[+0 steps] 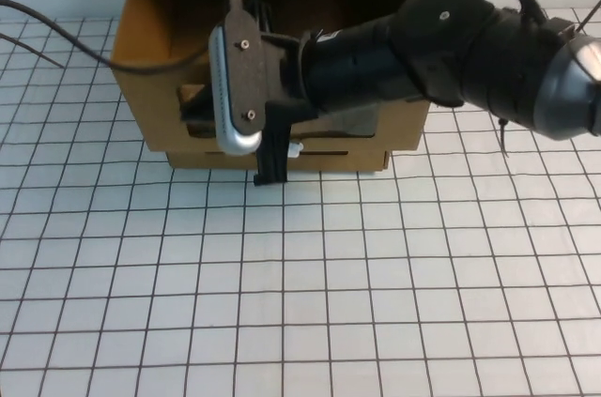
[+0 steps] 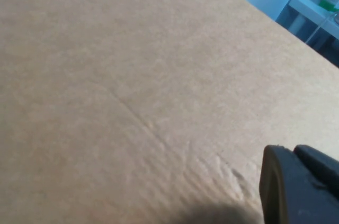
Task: Close the shoe box
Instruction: Close the shoe box with your right arm
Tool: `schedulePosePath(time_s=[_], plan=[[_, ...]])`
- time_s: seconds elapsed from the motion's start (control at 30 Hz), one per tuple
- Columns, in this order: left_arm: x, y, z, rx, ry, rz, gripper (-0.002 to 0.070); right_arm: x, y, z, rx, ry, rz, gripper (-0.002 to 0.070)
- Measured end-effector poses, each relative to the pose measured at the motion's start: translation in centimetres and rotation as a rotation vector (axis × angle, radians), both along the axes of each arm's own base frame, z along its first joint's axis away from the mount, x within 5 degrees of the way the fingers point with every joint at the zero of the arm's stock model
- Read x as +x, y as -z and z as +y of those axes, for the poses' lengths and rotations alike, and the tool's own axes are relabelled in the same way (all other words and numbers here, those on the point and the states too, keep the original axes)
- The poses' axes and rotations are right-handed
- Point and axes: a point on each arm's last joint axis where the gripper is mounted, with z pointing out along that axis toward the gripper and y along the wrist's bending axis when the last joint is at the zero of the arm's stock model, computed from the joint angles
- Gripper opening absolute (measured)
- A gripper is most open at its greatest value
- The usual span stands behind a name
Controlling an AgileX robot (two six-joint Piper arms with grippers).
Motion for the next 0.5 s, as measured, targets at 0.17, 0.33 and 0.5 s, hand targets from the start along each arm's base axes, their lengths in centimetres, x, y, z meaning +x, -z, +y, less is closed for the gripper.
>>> schedulePosePath(time_s=[0.17, 0.33, 0.5], plan=[[0.1, -0.6, 0.9, 0.003, -0.004, -0.011, -0.0002, -4.0, -1.0, 0.0, -0.113, -0.048, 0.026, -0.0013], [0.1, -1.6, 1.7, -0.004, -0.011, -0.032, -0.0002, -8.5, 0.7, -0.4, -0.146, -0.015, -0.059, -0.0013], [0.1, -1.7, 1.9, -0.010, -0.009, -0.024, -0.0002, -9.8, 5.3, -1.9, -0.206, 0.088, -0.056, -0.0013]])
